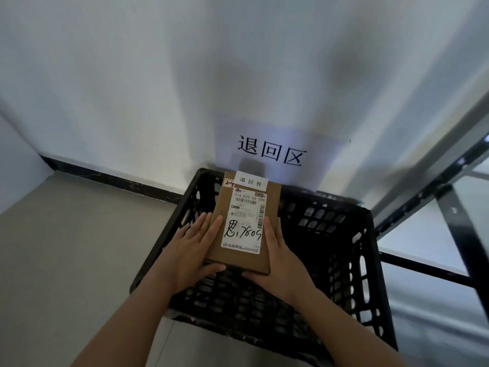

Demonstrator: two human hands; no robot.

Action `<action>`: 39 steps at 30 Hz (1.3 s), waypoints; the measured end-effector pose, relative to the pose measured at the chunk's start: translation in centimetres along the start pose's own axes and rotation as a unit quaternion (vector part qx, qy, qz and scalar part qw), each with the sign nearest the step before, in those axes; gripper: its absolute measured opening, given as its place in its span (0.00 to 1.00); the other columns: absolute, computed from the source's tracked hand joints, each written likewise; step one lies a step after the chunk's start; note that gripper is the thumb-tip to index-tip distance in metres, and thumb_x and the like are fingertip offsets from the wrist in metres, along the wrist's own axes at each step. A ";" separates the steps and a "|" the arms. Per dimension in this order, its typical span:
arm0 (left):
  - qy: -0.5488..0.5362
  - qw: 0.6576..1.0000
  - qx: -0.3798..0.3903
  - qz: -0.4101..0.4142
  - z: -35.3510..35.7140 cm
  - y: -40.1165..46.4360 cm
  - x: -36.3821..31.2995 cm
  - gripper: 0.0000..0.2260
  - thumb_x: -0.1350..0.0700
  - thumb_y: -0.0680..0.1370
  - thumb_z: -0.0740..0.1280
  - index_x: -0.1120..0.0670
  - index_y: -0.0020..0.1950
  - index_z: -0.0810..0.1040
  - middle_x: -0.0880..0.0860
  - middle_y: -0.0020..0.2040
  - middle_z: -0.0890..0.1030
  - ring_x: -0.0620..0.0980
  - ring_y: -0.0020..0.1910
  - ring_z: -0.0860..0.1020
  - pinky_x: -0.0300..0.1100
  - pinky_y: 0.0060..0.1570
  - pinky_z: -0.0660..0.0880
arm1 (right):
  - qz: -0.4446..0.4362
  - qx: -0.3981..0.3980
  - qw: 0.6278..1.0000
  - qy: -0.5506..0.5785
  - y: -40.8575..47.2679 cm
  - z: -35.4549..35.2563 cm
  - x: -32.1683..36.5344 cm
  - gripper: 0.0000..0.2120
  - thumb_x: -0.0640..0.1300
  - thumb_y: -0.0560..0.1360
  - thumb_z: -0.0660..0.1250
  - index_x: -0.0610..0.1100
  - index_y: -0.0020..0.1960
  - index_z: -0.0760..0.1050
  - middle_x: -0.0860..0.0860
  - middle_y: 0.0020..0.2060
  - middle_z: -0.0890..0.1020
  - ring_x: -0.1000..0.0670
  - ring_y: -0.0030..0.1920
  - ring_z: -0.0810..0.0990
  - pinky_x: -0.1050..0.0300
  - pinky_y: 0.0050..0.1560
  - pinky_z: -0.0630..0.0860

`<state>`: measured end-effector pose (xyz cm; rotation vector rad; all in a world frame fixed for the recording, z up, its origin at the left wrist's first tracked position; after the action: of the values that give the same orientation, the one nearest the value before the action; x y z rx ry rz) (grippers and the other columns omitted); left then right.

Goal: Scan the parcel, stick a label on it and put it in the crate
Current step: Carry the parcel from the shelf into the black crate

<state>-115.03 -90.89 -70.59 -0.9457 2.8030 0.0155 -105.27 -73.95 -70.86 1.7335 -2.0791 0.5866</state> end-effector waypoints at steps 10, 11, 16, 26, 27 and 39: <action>-0.003 0.993 0.108 -0.048 5.5 1.5 -0.6 0.43 0.35 0.73 0.58 0.49 0.72 0.30 0.52 0.77 0.44 0.48 0.75 0.41 0.50 0.74 0.49 | 0.057 0.087 0.994 -0.022 0.9 4.3 -4.4 0.58 0.62 0.66 0.71 0.60 0.69 0.23 0.46 0.75 0.33 0.44 0.66 0.72 0.50 0.59 0.75; -0.011 0.990 0.130 -0.058 6.0 1.7 -0.8 0.43 0.35 0.73 0.59 0.48 0.73 0.31 0.53 0.78 0.45 0.49 0.76 0.43 0.51 0.74 0.48 | 0.062 0.109 0.992 -0.018 0.8 4.9 -4.9 0.58 0.61 0.67 0.70 0.61 0.68 0.22 0.46 0.75 0.32 0.44 0.67 0.71 0.50 0.60 0.75; -0.083 0.972 0.200 -0.093 8.6 2.7 -1.5 0.44 0.39 0.73 0.64 0.45 0.74 0.34 0.53 0.78 0.45 0.50 0.76 0.44 0.55 0.72 0.50 | 0.103 0.180 0.978 0.009 0.2 7.6 -7.2 0.54 0.59 0.71 0.68 0.61 0.68 0.21 0.45 0.73 0.28 0.42 0.69 0.68 0.50 0.67 0.69; -0.094 0.956 0.269 -0.075 12.3 3.8 -0.8 0.42 0.43 0.74 0.66 0.39 0.73 0.35 0.52 0.78 0.43 0.50 0.76 0.42 0.55 0.73 0.50 | 0.139 0.232 0.963 0.006 0.0 10.1 -8.8 0.52 0.52 0.74 0.66 0.54 0.70 0.21 0.40 0.69 0.23 0.41 0.66 0.71 0.52 0.67 0.69; -0.097 0.955 0.270 -0.075 12.5 3.9 -0.8 0.42 0.44 0.74 0.66 0.38 0.73 0.35 0.52 0.78 0.43 0.50 0.76 0.41 0.55 0.73 0.50 | 0.145 0.234 0.961 0.008 0.1 10.2 -8.9 0.52 0.52 0.75 0.66 0.53 0.70 0.21 0.40 0.69 0.23 0.41 0.65 0.72 0.52 0.66 0.70; 0.004 0.940 0.336 -0.065 14.0 5.1 -0.8 0.33 0.48 0.78 0.60 0.39 0.74 0.39 0.53 0.78 0.44 0.55 0.76 0.45 0.58 0.71 0.56 | 0.167 0.288 0.942 -0.049 0.8 12.0 -10.4 0.43 0.46 0.78 0.61 0.53 0.74 0.27 0.41 0.72 0.28 0.39 0.70 0.66 0.49 0.65 0.70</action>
<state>-115.09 -85.40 -84.43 -0.9259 2.4412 -0.8980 -104.44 -71.61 -86.57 1.7138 -2.4612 1.3498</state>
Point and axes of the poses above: each hand's wrist, its own y-axis towards the middle knuckle, its own z-axis out of the palm, x = y × z, the point moved 5 cm from there along y, towards the middle knuckle
